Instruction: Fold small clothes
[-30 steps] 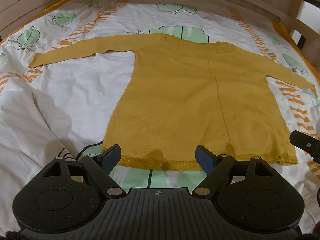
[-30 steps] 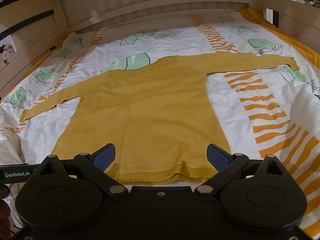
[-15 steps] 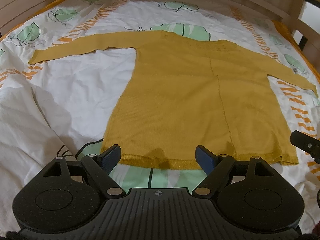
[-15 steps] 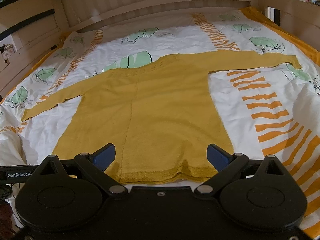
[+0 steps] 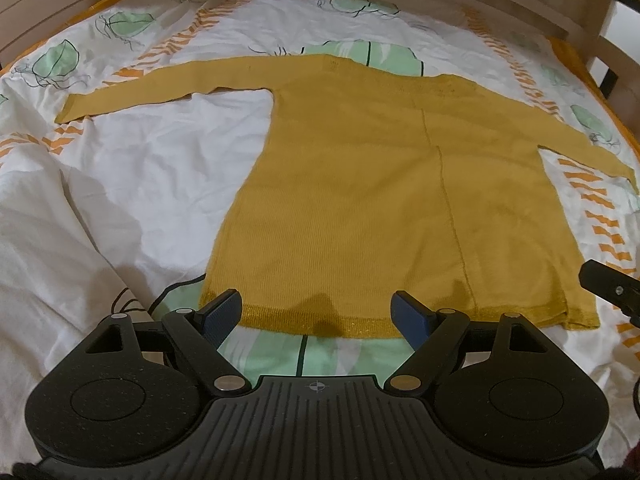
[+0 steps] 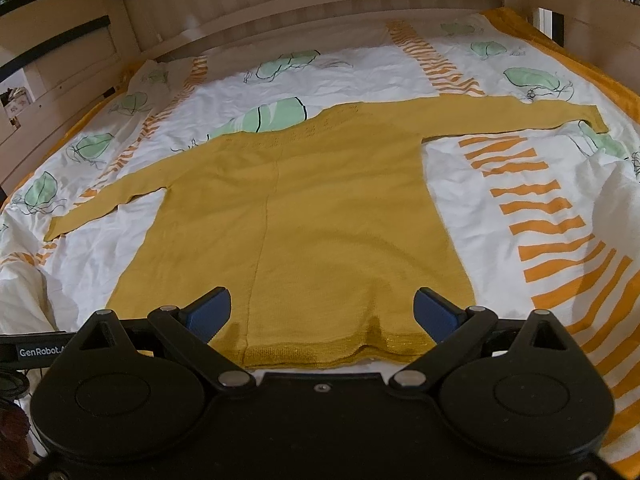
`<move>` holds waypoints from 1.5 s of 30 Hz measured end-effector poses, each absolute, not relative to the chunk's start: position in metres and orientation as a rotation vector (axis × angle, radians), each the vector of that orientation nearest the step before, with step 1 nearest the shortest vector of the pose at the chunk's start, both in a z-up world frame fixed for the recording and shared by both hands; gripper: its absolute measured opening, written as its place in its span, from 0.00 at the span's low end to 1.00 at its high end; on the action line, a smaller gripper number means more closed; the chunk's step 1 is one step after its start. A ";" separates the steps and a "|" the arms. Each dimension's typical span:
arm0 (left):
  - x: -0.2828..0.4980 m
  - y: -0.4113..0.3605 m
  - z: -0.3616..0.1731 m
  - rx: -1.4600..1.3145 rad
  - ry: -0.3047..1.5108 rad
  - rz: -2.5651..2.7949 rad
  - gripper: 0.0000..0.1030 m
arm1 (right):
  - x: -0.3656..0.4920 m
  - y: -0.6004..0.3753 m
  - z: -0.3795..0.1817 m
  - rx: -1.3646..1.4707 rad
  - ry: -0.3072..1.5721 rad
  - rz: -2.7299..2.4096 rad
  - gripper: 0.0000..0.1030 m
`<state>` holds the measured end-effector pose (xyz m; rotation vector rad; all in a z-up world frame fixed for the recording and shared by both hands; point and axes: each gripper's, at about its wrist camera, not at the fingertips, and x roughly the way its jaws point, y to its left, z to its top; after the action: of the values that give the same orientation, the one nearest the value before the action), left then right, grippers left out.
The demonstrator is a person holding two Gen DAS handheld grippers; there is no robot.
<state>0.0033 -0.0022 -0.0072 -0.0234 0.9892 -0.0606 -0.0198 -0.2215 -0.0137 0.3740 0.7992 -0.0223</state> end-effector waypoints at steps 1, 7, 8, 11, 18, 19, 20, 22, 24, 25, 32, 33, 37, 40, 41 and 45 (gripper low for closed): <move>0.004 -0.002 -0.008 -0.024 0.992 -0.061 0.79 | -0.019 -0.222 -0.014 0.375 0.801 -0.021 0.96; 0.009 -0.001 -0.009 -0.028 1.005 -0.063 0.79 | -0.016 -0.222 -0.016 0.383 0.812 -0.015 0.96; 0.010 -0.001 -0.010 -0.029 1.008 -0.063 0.79 | -0.015 -0.222 -0.017 0.386 0.816 -0.014 0.96; 0.013 0.000 -0.011 -0.031 1.016 -0.064 0.79 | -0.011 -0.222 -0.018 0.392 0.822 -0.011 0.96; 0.024 -0.001 -0.012 -0.032 1.032 -0.065 0.79 | -0.003 -0.225 -0.020 0.409 0.827 0.003 0.96; 0.026 -0.001 -0.011 -0.030 1.031 -0.066 0.79 | -0.001 -0.226 -0.020 0.415 0.827 0.008 0.96; 0.028 -0.002 -0.011 -0.028 1.030 -0.066 0.79 | 0.001 -0.227 -0.021 0.421 0.828 0.011 0.96; 0.033 -0.002 -0.009 -0.024 1.025 -0.068 0.79 | 0.006 -0.229 -0.021 0.427 0.830 0.009 0.96; 0.040 -0.003 -0.008 -0.024 1.019 -0.070 0.79 | 0.012 -0.230 -0.021 0.427 0.832 0.007 0.96; 0.043 -0.004 -0.006 -0.024 1.017 -0.073 0.79 | 0.014 -0.231 -0.021 0.428 0.833 0.008 0.96; 0.072 -0.011 -0.001 -0.016 0.990 -0.089 0.79 | 0.037 -0.243 -0.020 0.449 0.825 0.011 0.96; 0.076 -0.011 0.000 -0.016 0.987 -0.090 0.79 | 0.040 -0.245 -0.020 0.451 0.825 0.012 0.96; 0.094 -0.014 0.001 -0.020 0.978 -0.102 0.79 | 0.053 -0.250 -0.019 0.439 0.817 0.012 0.96; 0.108 -0.017 0.001 -0.012 0.974 -0.107 0.79 | 0.064 -0.255 -0.018 0.422 0.816 0.013 0.96; 0.113 -0.018 0.001 -0.007 0.973 -0.107 0.79 | 0.067 -0.257 -0.019 0.418 0.816 0.010 0.96; 0.127 -0.020 0.000 -0.001 0.971 -0.111 0.79 | 0.081 -0.262 -0.020 0.418 0.821 0.005 0.96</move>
<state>0.1272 -0.0199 0.0001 -0.0008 0.9713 -0.1111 0.0812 -0.2625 -0.0204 0.4181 0.8209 0.0049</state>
